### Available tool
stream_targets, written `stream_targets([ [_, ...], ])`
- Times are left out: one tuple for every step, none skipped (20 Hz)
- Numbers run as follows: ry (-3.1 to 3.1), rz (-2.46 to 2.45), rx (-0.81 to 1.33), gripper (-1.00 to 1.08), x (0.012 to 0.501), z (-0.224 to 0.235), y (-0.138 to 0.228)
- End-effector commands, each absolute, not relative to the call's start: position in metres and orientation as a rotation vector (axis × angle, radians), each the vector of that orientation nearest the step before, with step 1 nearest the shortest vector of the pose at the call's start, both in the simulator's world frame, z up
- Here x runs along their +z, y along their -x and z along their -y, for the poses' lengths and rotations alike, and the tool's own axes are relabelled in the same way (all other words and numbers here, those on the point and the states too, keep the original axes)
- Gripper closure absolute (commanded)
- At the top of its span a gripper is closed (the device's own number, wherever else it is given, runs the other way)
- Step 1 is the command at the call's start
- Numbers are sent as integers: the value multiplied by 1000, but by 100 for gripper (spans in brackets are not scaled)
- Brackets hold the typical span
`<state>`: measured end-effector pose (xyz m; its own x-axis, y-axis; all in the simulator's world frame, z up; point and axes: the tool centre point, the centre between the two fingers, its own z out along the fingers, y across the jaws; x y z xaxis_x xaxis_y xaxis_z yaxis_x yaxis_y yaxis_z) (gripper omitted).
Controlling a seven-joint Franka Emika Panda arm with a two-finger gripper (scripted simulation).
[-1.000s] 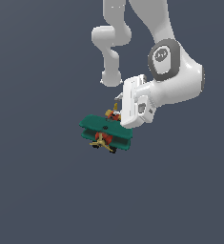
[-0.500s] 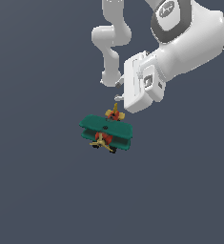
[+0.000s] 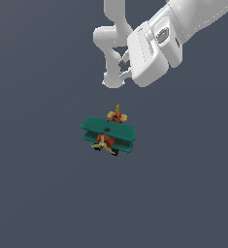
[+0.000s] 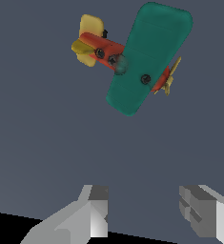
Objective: Pick up the object and move it to a goal position.
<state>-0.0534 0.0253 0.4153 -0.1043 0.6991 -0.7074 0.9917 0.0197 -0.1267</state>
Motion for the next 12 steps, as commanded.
stream_targets([
  [-1708,-1848,-826,-20,435,-27,56],
  [-1702,-1846,-815,-20,443,-28,57],
  [-1696,-1843,-805,-20,451,-28,58],
  [-1689,-1841,-795,-20,459,-29,59],
  [-1683,-1838,-785,-20,466,-30,60],
  [-1676,-1835,-776,-20,474,-31,62],
  [-1668,-1832,-768,-20,481,-33,63],
  [-1660,-1828,-760,-20,488,-34,65],
  [-1652,-1825,-752,-20,496,-35,67],
  [-1644,-1821,-745,-20,503,-37,68],
  [-1635,-1817,-739,-20,509,-38,70],
  [-1626,-1813,-733,-20,516,-40,72],
])
